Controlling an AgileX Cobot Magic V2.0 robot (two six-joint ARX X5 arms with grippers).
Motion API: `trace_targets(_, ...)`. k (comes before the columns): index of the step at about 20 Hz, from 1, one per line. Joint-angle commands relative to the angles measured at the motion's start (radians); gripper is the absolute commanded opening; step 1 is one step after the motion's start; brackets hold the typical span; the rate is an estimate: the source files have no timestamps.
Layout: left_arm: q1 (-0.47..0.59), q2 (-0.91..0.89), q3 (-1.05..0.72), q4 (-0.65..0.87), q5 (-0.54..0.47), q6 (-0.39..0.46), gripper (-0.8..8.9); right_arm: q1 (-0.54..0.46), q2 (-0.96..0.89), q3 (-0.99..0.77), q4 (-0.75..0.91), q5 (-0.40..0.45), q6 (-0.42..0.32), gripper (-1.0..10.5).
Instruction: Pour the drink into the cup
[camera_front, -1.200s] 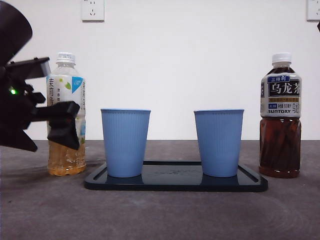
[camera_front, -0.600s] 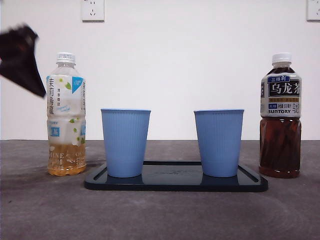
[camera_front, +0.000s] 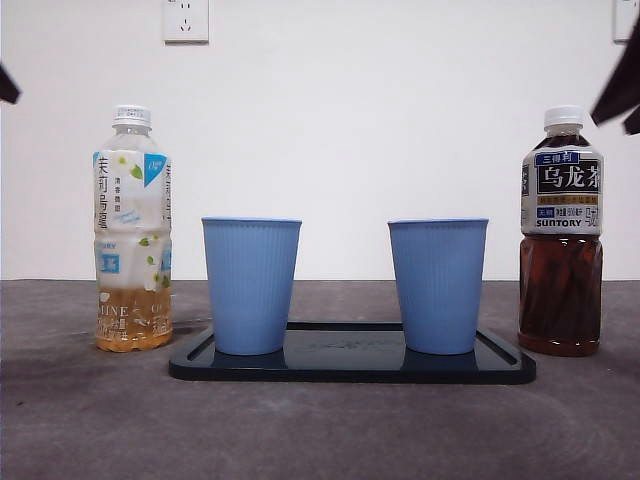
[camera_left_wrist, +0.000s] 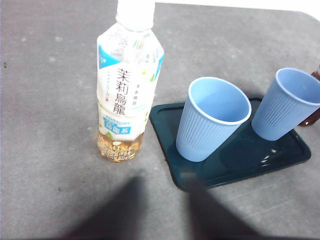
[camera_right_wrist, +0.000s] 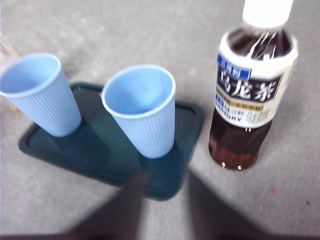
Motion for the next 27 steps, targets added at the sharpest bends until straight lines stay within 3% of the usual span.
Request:
trace_targets(1,-0.005,0.002,0.015,0.004,0.005,-0.003,0.07,0.008,0.020,0.014,0.007,-0.014,0.011,0.1)
trace_targets(16,-0.004,0.002,0.015,0.005,0.005,-0.002,0.08,0.008,0.018,0.014,0.021,-0.015,0.017,0.1)
trace_targets(17,-0.004,0.001,0.015,0.006,0.004,0.031,0.08,0.008,0.018,0.014,0.021,-0.015,0.017,0.1)
trace_targets(18,0.004,-0.010,0.015,0.008,0.000,0.123,0.08,0.008,0.018,0.014,0.021,-0.014,0.017,0.1)
trace_targets(20,0.062,-0.044,0.013,0.054,-0.003,0.256,0.08,0.008,0.018,0.014,0.021,-0.015,0.017,0.1)
trace_targets(22,0.161,-0.093,-0.001,0.151,-0.004,0.311,0.08,0.008,0.018,0.014,0.021,-0.015,0.017,0.1)
trace_targets(27,0.385,-0.274,-0.180,0.378,-0.091,0.327,0.08,0.008,0.018,0.014,0.021,-0.015,0.017,0.1)
